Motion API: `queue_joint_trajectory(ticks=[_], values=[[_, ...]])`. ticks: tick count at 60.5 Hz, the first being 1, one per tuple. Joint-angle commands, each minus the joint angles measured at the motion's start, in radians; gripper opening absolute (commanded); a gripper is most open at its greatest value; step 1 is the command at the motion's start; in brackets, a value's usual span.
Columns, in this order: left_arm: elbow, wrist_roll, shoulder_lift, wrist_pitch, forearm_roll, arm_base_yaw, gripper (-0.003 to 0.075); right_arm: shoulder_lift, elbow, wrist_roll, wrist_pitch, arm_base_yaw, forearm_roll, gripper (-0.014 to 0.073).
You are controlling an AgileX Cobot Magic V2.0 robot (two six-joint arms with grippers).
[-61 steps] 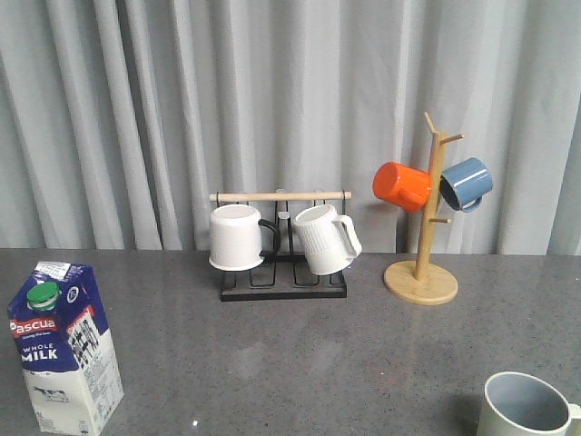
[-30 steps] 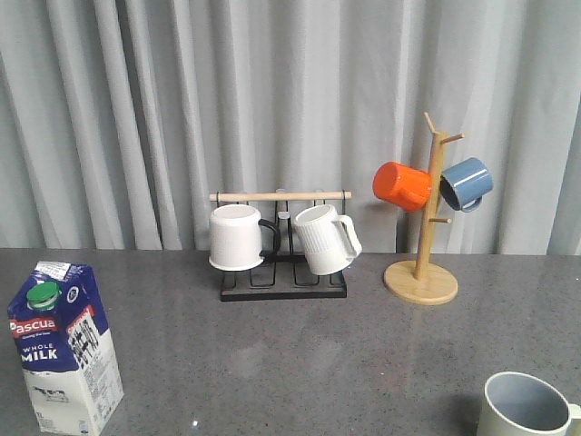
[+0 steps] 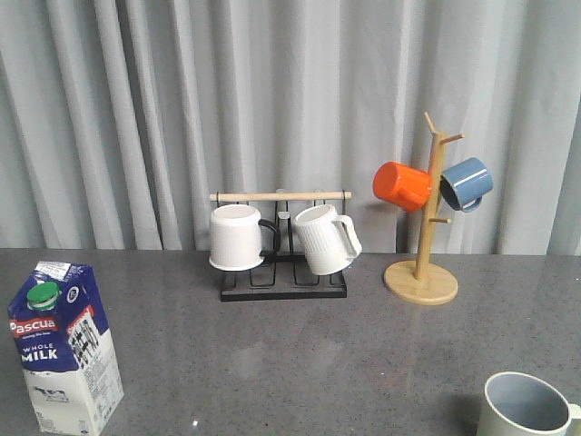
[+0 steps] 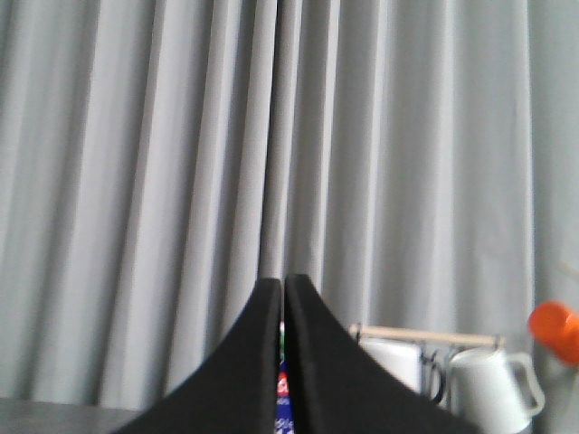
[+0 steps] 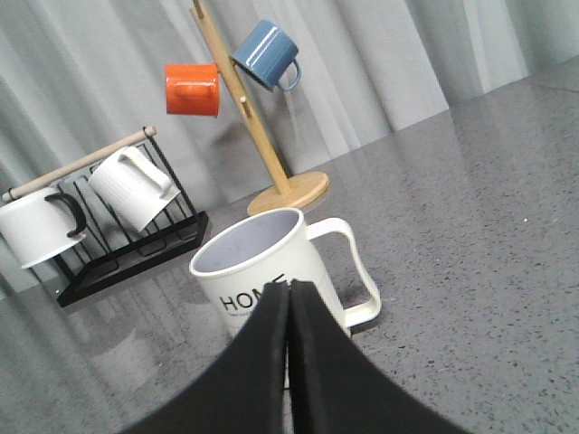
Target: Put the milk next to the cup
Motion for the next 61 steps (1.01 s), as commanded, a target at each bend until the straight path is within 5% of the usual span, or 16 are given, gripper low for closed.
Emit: queue_joint_trajectory(ticks=[1, 9, 17, 27, 35, 44, 53, 61], values=[[0.019, -0.103, -0.013, -0.083, -0.004, -0.003, 0.0011, -0.008, -0.060, -0.012, -0.030, -0.005, -0.004, 0.0025], [0.019, -0.222, -0.013, -0.075, -0.004, -0.003, 0.0069, -0.008, -0.106, -0.012, -0.014, -0.005, -0.002, 0.0127], [0.019, -0.320, -0.013, -0.022, -0.005, -0.003, 0.0180, -0.008, -0.131, -0.012, -0.027, -0.005, -0.002, 0.0324], [0.019, -0.444, -0.013, -0.018, -0.085, -0.003, 0.0318, -0.008, -0.127, -0.003, -0.177, -0.005, 0.044, 0.0537], [0.014, -0.585, -0.013, -0.055, -0.148, -0.003, 0.0351, 0.013, -0.174, -0.034, -0.156, -0.005, 0.087, 0.0553], [-0.075, -0.615, -0.011, 0.006, 0.086, -0.003, 0.0351, 0.131, -0.368, -0.151, 0.116, -0.005, 0.001, 0.0549], [-0.246, -0.615, 0.018, 0.247, 0.288, -0.006, 0.0351, 0.301, -0.569, -0.216, 0.282, -0.005, -0.118, 0.0519], [-0.385, -0.591, 0.106, 0.507, 0.302, -0.023, 0.0350, 0.455, -0.662, -0.219, 0.366, -0.005, -0.250, 0.0475]])
